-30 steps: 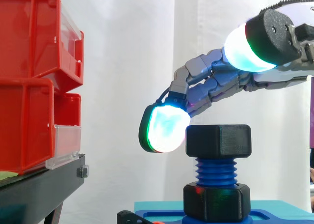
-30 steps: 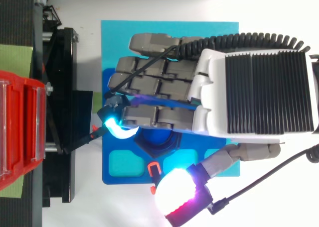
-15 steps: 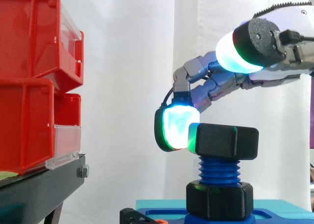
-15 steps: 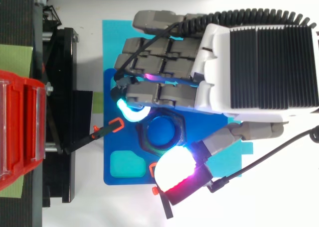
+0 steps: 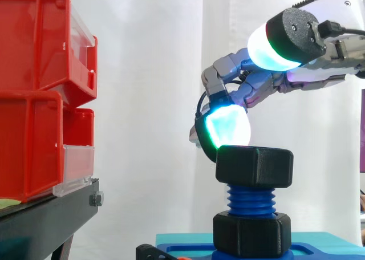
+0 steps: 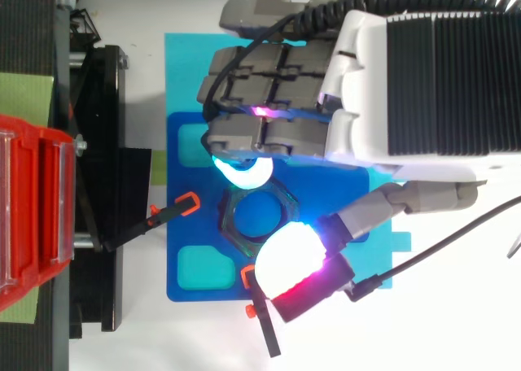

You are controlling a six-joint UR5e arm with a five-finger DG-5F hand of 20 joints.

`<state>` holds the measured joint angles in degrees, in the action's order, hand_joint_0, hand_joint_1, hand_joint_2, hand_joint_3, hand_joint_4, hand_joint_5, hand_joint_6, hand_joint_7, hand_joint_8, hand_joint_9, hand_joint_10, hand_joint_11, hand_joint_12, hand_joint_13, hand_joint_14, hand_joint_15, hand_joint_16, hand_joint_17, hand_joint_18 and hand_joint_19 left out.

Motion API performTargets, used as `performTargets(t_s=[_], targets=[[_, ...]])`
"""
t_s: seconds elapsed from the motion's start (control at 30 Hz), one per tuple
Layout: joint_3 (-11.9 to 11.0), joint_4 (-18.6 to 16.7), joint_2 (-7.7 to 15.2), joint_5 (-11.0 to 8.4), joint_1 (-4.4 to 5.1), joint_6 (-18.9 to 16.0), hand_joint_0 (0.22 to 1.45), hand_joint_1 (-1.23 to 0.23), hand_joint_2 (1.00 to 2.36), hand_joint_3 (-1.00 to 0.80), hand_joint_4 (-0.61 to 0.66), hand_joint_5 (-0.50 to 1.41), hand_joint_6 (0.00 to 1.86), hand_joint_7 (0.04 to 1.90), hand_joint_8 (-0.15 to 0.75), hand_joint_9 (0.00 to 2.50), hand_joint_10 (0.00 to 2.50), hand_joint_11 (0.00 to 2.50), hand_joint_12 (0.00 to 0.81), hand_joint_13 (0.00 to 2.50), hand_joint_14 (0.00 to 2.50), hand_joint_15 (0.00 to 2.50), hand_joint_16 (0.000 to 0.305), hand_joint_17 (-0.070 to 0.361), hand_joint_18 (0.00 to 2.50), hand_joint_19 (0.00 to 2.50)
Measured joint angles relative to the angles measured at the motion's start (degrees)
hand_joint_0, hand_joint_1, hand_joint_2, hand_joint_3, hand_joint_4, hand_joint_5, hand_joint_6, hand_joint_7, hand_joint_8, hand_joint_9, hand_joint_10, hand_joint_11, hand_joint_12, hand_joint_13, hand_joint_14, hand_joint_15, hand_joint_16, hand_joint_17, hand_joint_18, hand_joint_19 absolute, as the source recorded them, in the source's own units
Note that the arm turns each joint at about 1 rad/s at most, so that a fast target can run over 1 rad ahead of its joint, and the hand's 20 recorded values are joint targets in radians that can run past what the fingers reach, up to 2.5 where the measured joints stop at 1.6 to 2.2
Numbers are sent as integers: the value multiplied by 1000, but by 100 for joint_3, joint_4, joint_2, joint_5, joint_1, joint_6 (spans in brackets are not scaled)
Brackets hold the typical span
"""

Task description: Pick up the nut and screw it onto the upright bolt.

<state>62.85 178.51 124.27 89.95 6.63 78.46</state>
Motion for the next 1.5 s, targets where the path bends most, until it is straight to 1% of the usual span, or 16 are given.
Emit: performTargets(t_s=[0.03, 0.07, 0.1, 0.13, 0.17, 0.2, 0.3, 0.4, 0.47, 0.57, 0.67, 0.77, 0.9, 1.03, 1.27, 1.5], targets=[[-7, 16, 0, 22, -15, 1, 526, -55, 1000, -500, 267, -66, 504, 1218, 259, 672, 0, 0, 186, 545, 0, 0, 17, 37, 290, 0], [-11, 25, 0, 37, -25, 2, 523, -54, 1000, -500, 292, -88, 505, 1065, 260, 667, 0, 0, 195, 534, 0, 0, 18, 40, 285, 0], [-13, 31, 0, 52, -34, 2, 519, -52, 1000, -500, 265, -106, 504, 935, 258, 658, 0, 0, 202, 514, 0, 0, 19, 42, 277, 0], [-17, 36, -2, 71, -45, 3, 519, -51, 1000, -500, 258, -107, 504, 916, 256, 652, 0, 0, 203, 513, 0, 0, 19, 44, 271, 0], [-21, 38, -2, 84, -54, 3, 514, -52, 1000, -500, 224, -124, 503, 811, 255, 629, 0, 0, 212, 496, 0, 0, 20, 46, 248, 0], [-41, 47, -3, 107, -71, 5, 508, -52, 1000, -500, 203, -138, 503, 759, 240, 588, 0, 0, 216, 487, 0, 0, 21, 48, 234, 0], [-222, 181, -3, 208, -141, 67, 496, -47, 1000, -500, 169, -169, 502, 671, 231, 517, 0, 0, 246, 365, 0, 0, 26, 58, 97, 0], [-499, 474, -3, 307, -201, 200, 484, -37, 1000, -500, 150, -183, 501, 631, 220, 412, 0, 0, 265, 282, 0, 0, 28, 63, 0, 0], [-675, 692, -1, 337, -221, 293, 480, -31, 1000, -500, 142, -188, 501, 624, 213, 375, 0, 0, 273, 235, 0, 0, 30, 67, 0, 0], [-810, 915, 2, 357, -221, 389, 476, -3, 1000, -500, 124, -197, 501, 610, 201, 302, 0, 0, 297, 158, 0, 0, 32, 73, 0, 0], [-725, 898, 12, 362, -186, 344, 476, 12, 1000, -500, 119, -199, 501, 607, 198, 267, 0, 0, 306, 118, 0, 0, 34, 77, 0, 0], [-536, 671, 15, 359, -129, 198, 477, 22, 1000, -500, 118, -199, 501, 604, 198, 261, 0, 0, 306, 106, 0, 0, 35, 79, 0, 0], [-133, 107, 17, 342, -30, -86, 479, 38, 1000, -500, 116, -199, 501, 608, 196, 255, 0, 0, 307, 102, 0, 0, 35, 80, 0, 0], [58, -390, 17, 325, 48, -254, 480, 41, 1000, -500, 115, -194, 501, 610, 196, 256, 0, 0, 307, 102, 0, 0, 36, 81, 0, 0], [120, -548, 20, 314, 153, -312, 481, 46, 1000, -500, 116, -191, 501, 611, 197, 267, 0, 0, 310, 112, 0, 0, 36, 81, 0, 0], [123, -574, 35, 290, 183, -321, 482, 45, 1000, -500, 123, -187, 501, 617, 201, 279, 0, 0, 313, 143, 0, 0, 36, 81, 0, 0]])
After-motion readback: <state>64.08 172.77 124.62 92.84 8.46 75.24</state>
